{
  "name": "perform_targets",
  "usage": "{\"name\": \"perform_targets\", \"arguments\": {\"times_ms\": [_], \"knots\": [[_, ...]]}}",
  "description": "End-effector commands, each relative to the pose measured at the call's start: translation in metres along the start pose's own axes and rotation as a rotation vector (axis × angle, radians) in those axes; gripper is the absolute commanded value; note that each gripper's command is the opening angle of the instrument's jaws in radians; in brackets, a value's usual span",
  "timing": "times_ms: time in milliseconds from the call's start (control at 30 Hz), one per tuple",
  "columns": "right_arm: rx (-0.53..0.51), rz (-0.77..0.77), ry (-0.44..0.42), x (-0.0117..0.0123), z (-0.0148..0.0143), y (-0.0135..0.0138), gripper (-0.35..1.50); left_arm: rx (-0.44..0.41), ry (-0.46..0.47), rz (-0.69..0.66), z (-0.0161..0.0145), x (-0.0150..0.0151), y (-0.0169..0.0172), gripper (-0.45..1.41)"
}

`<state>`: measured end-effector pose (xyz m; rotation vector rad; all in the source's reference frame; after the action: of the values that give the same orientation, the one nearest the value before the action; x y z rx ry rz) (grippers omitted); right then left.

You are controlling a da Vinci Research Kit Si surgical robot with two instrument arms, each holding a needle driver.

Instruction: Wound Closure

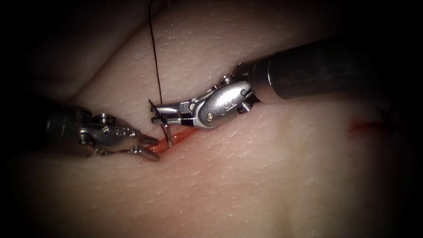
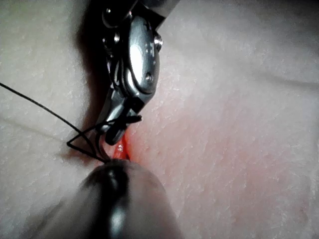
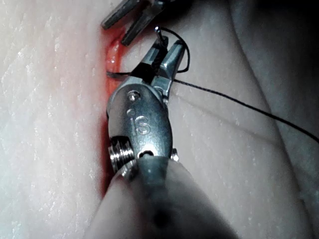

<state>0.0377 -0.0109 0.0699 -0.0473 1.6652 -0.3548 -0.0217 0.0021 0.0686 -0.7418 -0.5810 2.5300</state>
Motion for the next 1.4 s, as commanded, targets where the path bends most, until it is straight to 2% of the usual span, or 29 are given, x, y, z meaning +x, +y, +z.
{"name": "perform_targets", "arguments": {"times_ms": [33, 233, 433, 933, 1400], "knots": [[-0.005, 0.011, -0.002, -0.0006, 0.0005, -0.0001, -0.35, 0.002, 0.01, 0.013, 0.0003, 0.0002, 0.0008, 0.26], [-0.012, 0.051, -0.009, -0.0008, 0.0002, 0.0006, -0.35, 0.037, 0.057, 0.038, -0.0014, 0.0016, 0.0044, 0.14], [-0.02, 0.118, -0.017, -0.0008, 0.0001, 0.0015, -0.35, 0.056, 0.107, 0.046, -0.0007, 0.0028, 0.0068, 0.04], [-0.031, 0.249, -0.021, -0.0012, 0.0008, 0.0021, -0.35, 0.063, 0.154, 0.057, 0.0017, 0.0014, 0.0072, -0.01], [-0.055, 0.266, -0.036, -0.0013, 0.0026, 0.0021, -0.35, 0.063, 0.162, 0.065, 0.0016, 0.0005, 0.0078, -0.03]]}}
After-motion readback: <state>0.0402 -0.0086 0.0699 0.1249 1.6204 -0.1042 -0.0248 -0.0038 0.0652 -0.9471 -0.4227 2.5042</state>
